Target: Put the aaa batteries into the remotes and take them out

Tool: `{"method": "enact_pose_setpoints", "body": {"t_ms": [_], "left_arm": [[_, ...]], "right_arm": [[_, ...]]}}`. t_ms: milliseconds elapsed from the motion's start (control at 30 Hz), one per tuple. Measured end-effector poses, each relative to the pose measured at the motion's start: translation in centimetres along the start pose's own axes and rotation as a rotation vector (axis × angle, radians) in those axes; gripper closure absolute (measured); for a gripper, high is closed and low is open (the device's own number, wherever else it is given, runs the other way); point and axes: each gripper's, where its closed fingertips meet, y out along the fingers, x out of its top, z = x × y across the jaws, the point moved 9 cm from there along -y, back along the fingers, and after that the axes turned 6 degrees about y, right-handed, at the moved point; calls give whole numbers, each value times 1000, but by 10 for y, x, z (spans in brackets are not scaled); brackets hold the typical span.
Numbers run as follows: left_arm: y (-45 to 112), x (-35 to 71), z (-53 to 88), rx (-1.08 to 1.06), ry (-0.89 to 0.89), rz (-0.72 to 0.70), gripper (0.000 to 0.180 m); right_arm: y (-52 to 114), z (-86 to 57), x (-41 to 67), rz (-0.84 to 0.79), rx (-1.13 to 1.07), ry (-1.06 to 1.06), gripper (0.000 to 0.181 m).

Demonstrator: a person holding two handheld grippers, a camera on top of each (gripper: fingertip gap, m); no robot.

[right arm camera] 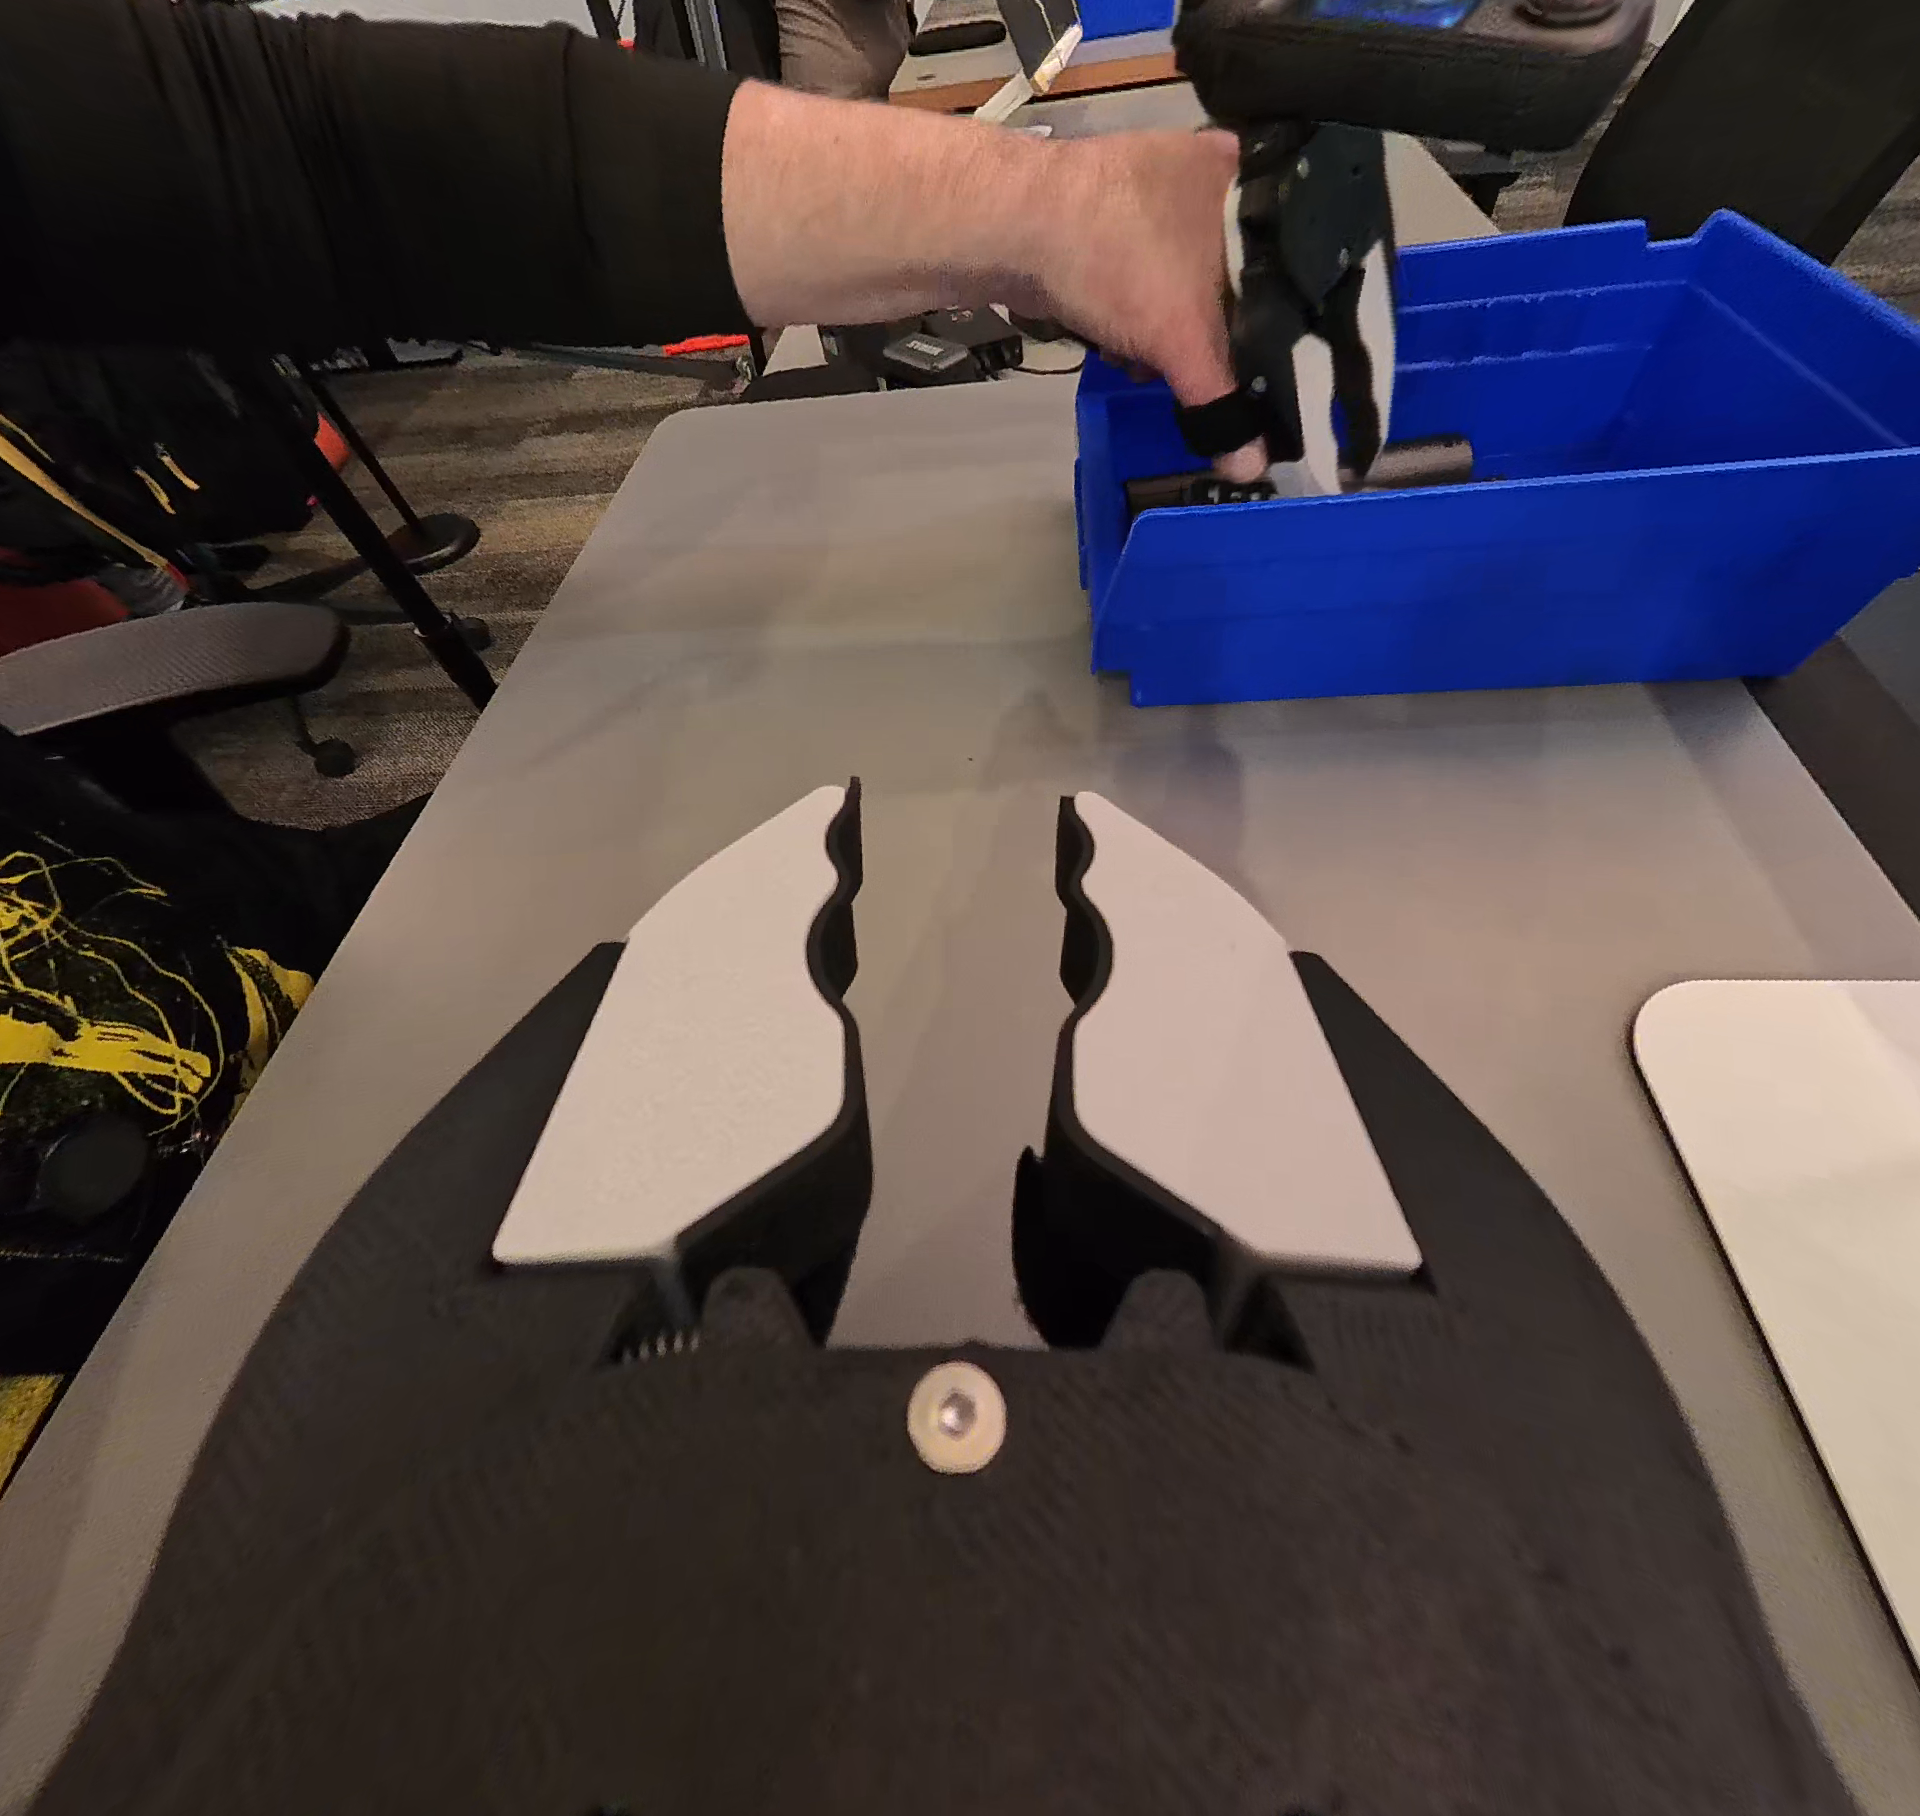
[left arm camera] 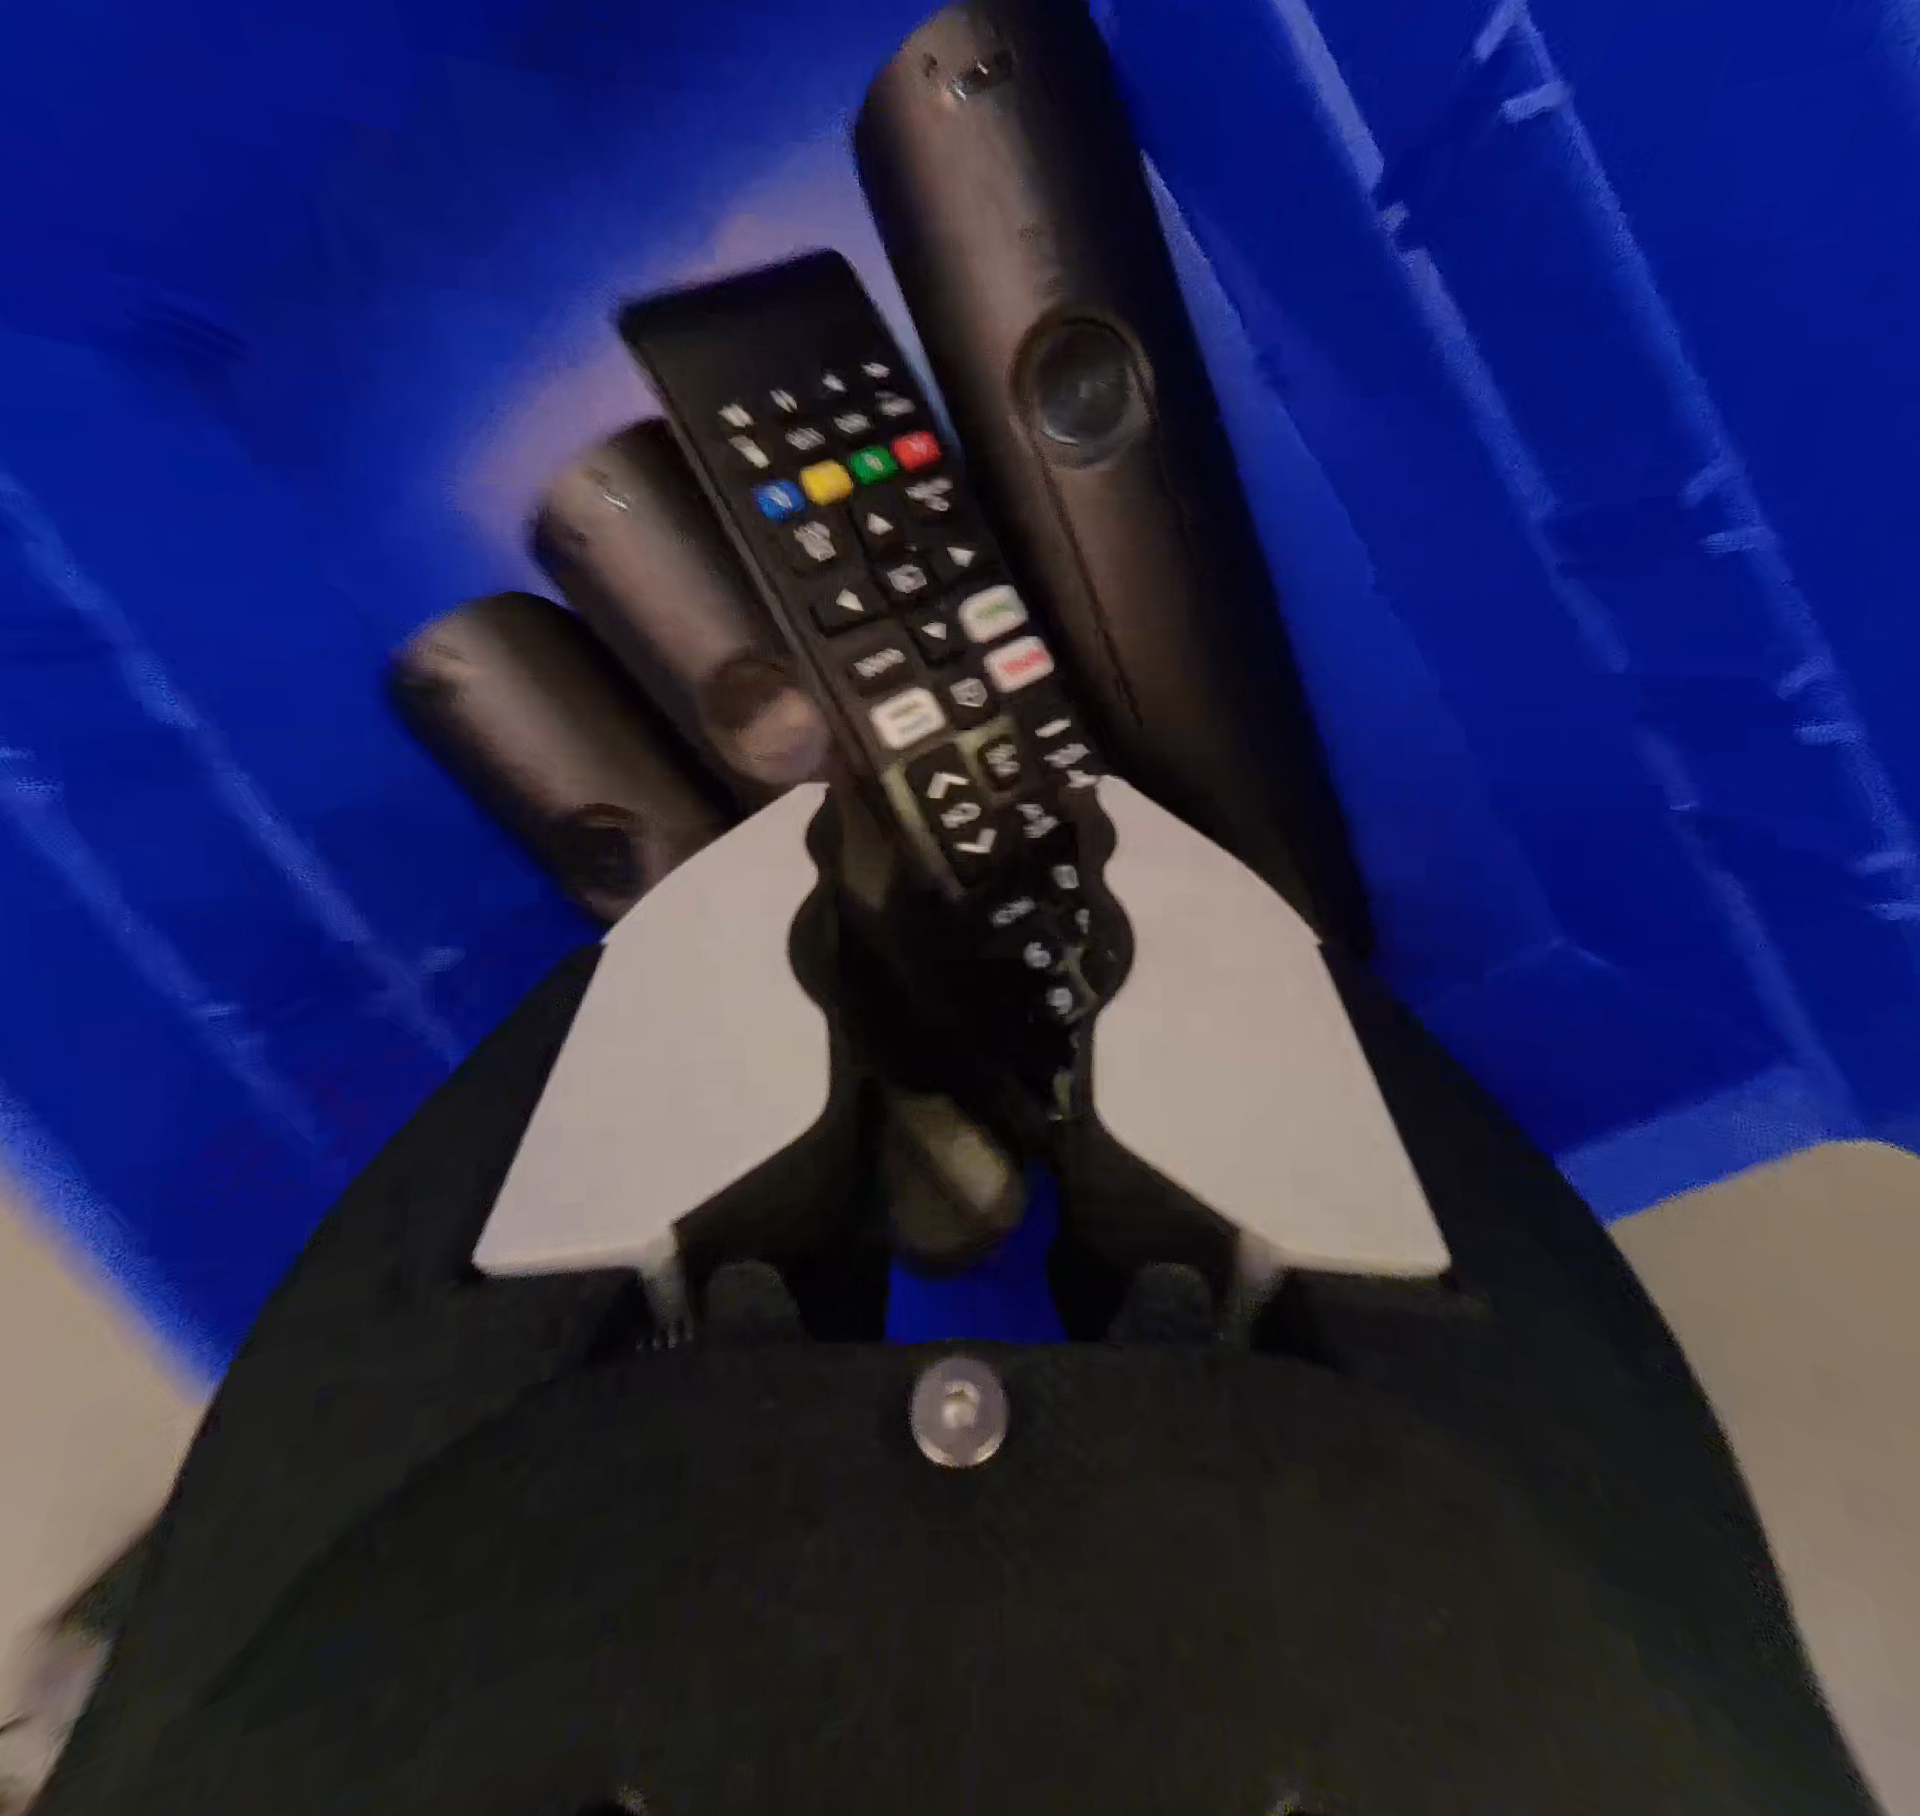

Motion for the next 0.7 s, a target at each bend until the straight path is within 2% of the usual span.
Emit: {"method": "enact_pose_setpoints", "body": {"t_ms": [33, 167, 200, 300, 433, 567, 700], "left_arm": [[6, -3, -1, -77, -57, 37, 117], [10, -6, 0, -118, -108, 59, 112], [10, -6, 1, -118, -110, 54, 116], [9, -4, -1, -70, -88, 42, 145], [14, 4, -24, 50, 47, 64, 149], [0, 1, -26, 170, 102, -25, 153], [-46, -2, -30, 366, 183, -147, 157]], "right_arm": [[0, 0, 0, 0, 2, 1, 146], [-2, 1, 1, -1, 8, -1, 147], [-2, 1, 2, -2, 10, 0, 147], [-4, 1, 3, -7, 5, -2, 148], [-6, 0, 3, -6, 0, -2, 149], [-10, -5, 2, -10, -20, 20, 147], [-17, -11, 2, -31, -28, 65, 135]]}}
